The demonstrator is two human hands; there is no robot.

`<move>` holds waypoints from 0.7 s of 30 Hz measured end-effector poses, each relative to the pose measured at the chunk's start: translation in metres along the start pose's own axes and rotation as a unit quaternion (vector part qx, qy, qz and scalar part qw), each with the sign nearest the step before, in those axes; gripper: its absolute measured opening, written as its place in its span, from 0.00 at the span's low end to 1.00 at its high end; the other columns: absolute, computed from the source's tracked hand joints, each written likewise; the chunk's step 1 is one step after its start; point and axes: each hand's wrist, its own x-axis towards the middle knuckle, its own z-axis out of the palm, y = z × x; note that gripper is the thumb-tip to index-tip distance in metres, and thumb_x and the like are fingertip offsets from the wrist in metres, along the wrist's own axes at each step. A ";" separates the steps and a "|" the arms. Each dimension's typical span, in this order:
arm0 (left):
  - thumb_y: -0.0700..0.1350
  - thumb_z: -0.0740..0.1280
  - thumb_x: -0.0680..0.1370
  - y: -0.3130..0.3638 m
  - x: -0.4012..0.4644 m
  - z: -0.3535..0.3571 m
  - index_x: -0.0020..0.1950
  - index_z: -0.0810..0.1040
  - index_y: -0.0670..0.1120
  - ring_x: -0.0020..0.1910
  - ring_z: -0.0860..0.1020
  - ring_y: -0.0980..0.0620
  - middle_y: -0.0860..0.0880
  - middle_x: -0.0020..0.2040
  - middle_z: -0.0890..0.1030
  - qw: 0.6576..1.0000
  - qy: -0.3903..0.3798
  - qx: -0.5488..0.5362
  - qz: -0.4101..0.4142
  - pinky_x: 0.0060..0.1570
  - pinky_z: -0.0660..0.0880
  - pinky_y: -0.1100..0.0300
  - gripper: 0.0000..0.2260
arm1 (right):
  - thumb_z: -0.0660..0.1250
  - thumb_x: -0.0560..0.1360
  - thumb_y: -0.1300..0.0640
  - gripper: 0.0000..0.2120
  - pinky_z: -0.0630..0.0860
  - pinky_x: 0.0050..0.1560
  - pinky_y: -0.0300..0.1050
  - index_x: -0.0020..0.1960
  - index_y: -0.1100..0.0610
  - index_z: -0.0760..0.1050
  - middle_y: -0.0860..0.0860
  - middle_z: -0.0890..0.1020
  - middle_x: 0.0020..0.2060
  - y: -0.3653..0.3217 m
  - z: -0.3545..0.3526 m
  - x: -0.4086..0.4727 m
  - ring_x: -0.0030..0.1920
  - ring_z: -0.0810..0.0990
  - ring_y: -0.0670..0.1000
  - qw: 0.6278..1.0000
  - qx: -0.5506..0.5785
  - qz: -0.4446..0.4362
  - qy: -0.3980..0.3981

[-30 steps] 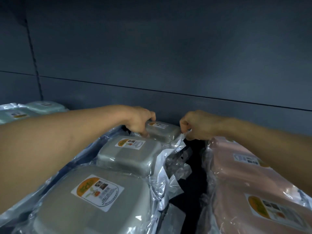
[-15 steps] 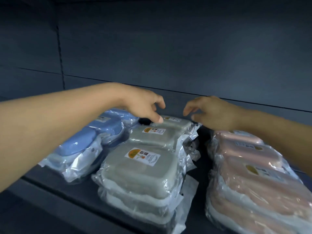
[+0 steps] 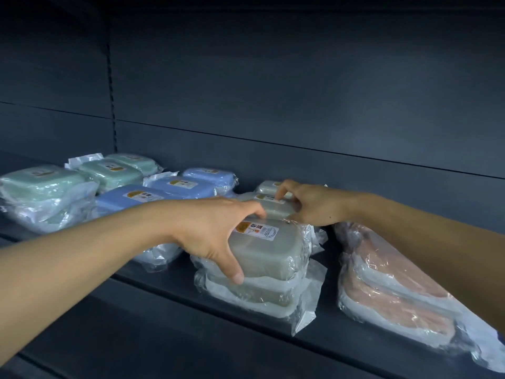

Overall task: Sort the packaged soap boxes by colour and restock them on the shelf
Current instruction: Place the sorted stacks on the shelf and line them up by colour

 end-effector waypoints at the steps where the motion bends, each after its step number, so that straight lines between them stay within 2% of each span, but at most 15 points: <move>1: 0.57 0.78 0.64 -0.002 -0.001 0.000 0.71 0.57 0.60 0.63 0.67 0.58 0.60 0.68 0.66 1.000 0.014 -0.004 0.006 0.61 0.67 0.62 0.43 | 0.67 0.74 0.54 0.19 0.77 0.53 0.53 0.61 0.46 0.63 0.52 0.78 0.55 0.000 0.000 0.001 0.51 0.80 0.56 1.000 0.010 0.004 0.001; 5: 0.58 0.78 0.64 -0.010 -0.002 0.000 0.69 0.59 0.62 0.63 0.66 0.59 0.62 0.66 0.67 0.999 0.034 -0.021 0.023 0.63 0.67 0.61 0.40 | 0.69 0.74 0.54 0.23 0.75 0.53 0.49 0.64 0.50 0.63 0.52 0.77 0.53 0.004 -0.007 0.002 0.52 0.77 0.53 0.997 0.070 0.021 0.019; 10: 0.59 0.78 0.64 -0.017 0.000 0.005 0.70 0.60 0.65 0.65 0.63 0.62 0.65 0.68 0.64 0.997 0.050 -0.046 0.040 0.62 0.62 0.65 0.40 | 0.68 0.75 0.54 0.20 0.70 0.44 0.40 0.63 0.50 0.65 0.48 0.73 0.50 0.015 -0.001 0.001 0.46 0.73 0.48 0.997 0.060 0.034 0.018; 14: 0.58 0.78 0.63 -0.019 0.001 0.003 0.71 0.62 0.64 0.65 0.64 0.66 0.68 0.67 0.65 0.994 0.065 -0.071 0.055 0.61 0.61 0.71 0.40 | 0.69 0.74 0.54 0.20 0.73 0.52 0.44 0.62 0.49 0.66 0.50 0.74 0.55 0.018 0.000 0.002 0.51 0.75 0.50 0.995 0.087 0.032 0.042; 17: 0.57 0.77 0.65 -0.020 0.002 0.003 0.71 0.62 0.63 0.64 0.63 0.69 0.68 0.68 0.65 0.994 0.052 -0.078 0.062 0.60 0.60 0.75 0.39 | 0.70 0.73 0.54 0.20 0.75 0.56 0.48 0.61 0.49 0.67 0.51 0.74 0.55 0.015 0.002 0.005 0.53 0.76 0.52 0.994 0.101 0.023 0.044; 21: 0.57 0.75 0.67 -0.020 0.002 0.012 0.73 0.60 0.63 0.66 0.62 0.65 0.64 0.68 0.64 0.995 0.069 -0.046 0.062 0.62 0.59 0.70 0.38 | 0.70 0.73 0.54 0.20 0.76 0.57 0.50 0.61 0.49 0.67 0.51 0.75 0.55 0.014 0.004 0.005 0.53 0.77 0.53 0.995 0.083 0.028 0.037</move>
